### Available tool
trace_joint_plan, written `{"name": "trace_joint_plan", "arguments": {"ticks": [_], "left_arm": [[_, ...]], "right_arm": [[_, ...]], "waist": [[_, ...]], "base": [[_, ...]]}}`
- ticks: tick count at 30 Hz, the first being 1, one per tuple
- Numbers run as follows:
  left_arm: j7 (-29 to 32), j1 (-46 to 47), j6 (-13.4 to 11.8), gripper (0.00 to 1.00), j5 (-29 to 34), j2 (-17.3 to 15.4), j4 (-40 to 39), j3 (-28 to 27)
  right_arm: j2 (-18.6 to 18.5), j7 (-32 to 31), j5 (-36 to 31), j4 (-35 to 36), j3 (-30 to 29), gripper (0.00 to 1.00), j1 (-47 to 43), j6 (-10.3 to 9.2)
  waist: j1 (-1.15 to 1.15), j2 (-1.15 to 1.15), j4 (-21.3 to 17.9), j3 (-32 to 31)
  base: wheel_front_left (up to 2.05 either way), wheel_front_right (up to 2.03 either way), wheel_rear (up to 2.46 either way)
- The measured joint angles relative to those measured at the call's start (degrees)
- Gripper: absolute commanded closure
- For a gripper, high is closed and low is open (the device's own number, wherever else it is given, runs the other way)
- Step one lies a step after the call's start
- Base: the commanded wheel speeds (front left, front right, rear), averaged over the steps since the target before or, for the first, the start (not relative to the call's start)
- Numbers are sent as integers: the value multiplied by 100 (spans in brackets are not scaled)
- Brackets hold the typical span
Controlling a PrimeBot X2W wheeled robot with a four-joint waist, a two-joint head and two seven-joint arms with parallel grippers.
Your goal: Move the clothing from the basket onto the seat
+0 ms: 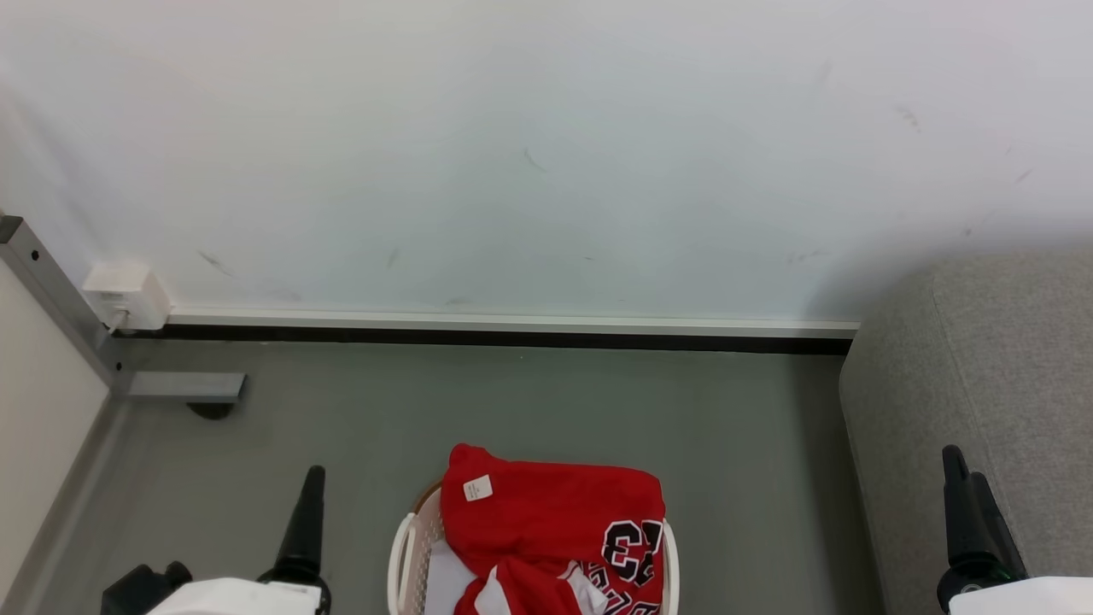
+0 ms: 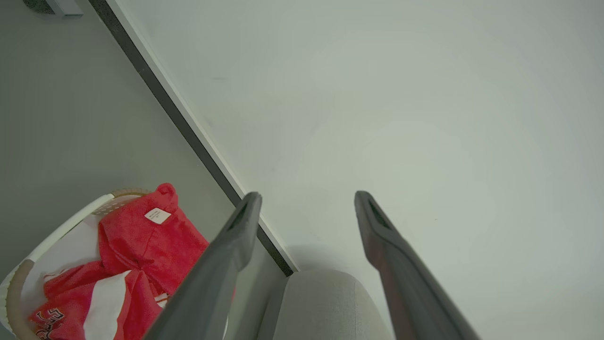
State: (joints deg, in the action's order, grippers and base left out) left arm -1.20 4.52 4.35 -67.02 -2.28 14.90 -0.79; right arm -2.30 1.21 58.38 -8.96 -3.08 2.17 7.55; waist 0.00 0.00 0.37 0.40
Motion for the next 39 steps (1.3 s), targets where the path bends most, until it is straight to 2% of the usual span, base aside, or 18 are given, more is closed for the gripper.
{"name": "trace_joint_plan", "arguments": {"ticks": [12,19,39], "left_arm": [[-250,0,-177,0,1631,-4,4,159],[-369,-3,-231,0,2353,-45,16,257],[-704,-29,-367,0,3775,-166,-104,409]], "right_arm": [[-94,241,-1426,154,154,0,-75,0],[-105,376,-2093,169,200,0,-114,0],[-118,703,-3630,238,230,0,-219,0]], "waist": [[0,0,23,-6],[0,0,34,-7],[0,0,72,6]], "base": [[0,0,0],[0,0,0],[0,0,0]]}}
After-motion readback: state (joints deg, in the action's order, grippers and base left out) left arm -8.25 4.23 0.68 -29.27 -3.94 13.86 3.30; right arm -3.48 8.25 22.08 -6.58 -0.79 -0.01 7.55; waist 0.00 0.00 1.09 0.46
